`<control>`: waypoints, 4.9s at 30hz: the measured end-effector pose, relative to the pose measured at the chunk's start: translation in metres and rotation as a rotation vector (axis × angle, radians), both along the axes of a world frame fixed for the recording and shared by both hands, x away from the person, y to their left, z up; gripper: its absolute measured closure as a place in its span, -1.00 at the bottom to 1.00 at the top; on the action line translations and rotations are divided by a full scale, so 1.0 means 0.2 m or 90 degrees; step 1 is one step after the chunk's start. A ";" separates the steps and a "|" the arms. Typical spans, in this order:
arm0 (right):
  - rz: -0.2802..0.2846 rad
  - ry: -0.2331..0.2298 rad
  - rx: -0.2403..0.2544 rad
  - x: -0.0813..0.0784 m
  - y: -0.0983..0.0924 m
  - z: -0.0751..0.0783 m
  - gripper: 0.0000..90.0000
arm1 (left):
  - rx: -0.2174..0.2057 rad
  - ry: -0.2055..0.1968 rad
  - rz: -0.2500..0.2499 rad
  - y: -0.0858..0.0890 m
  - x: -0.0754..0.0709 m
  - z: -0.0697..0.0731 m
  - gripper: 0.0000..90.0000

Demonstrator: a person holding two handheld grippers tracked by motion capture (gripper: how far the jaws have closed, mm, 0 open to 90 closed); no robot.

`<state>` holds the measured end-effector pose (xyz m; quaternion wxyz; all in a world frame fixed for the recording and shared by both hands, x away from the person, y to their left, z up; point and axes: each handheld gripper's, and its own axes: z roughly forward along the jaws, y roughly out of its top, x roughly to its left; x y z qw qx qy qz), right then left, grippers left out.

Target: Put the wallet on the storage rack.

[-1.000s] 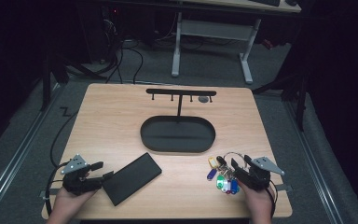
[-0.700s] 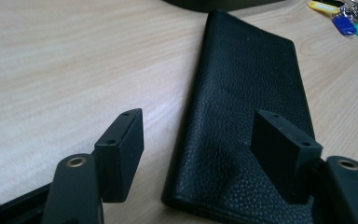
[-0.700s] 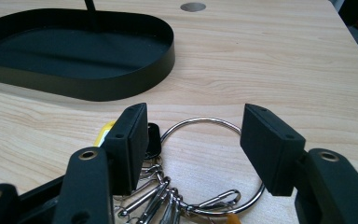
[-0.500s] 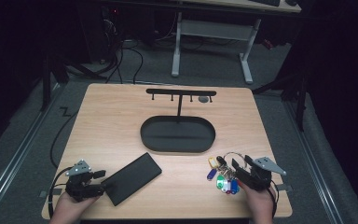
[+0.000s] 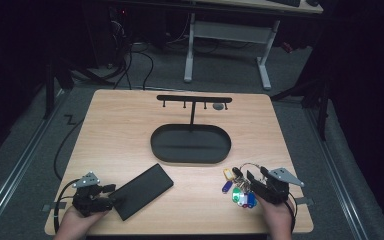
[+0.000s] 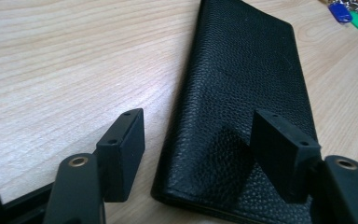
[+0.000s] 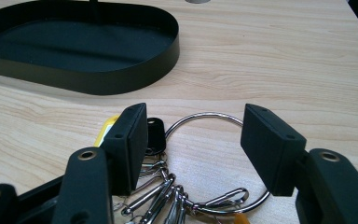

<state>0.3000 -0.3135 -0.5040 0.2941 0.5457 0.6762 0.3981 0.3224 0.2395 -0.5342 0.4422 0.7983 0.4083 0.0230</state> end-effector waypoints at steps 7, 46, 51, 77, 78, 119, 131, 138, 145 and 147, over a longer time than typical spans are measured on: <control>-0.009 0.005 0.002 0.00 0.00 0.00 -0.08 | -0.008 0.004 -0.011 -0.01 -0.01 0.00 -0.09; -0.017 -0.004 0.030 -0.01 -0.03 0.02 -0.05 | -0.025 -0.042 -0.003 -0.02 -0.06 0.05 0.76; -0.018 -0.005 0.031 -0.01 -0.03 0.02 -0.05 | -0.029 -0.050 -0.001 -0.02 -0.06 0.06 0.77; -0.024 -0.004 0.040 0.00 -0.05 0.02 -0.04 | -0.024 -0.169 0.055 0.03 -0.12 0.21 0.81; -0.023 -0.003 0.040 0.00 -0.05 0.02 -0.04 | -0.022 -0.170 0.053 0.03 -0.12 0.21 0.81; -0.014 0.011 0.037 0.01 -0.02 0.00 -0.04 | 0.014 -0.284 -0.011 -0.16 -0.19 0.28 0.80; -0.014 0.014 0.038 0.01 -0.03 0.00 -0.04 | 0.012 -0.285 -0.029 -0.18 -0.22 0.26 0.74; -0.015 0.010 0.041 0.00 -0.03 0.00 -0.04 | 0.001 -0.293 -0.028 -0.19 -0.24 0.27 0.74; -0.015 0.014 0.040 0.01 -0.02 0.00 -0.04 | -0.004 -0.291 -0.033 -0.19 -0.23 0.26 0.67; -0.014 0.014 0.040 0.01 -0.02 -0.01 -0.04 | -0.006 -0.291 -0.033 -0.19 -0.23 0.26 0.65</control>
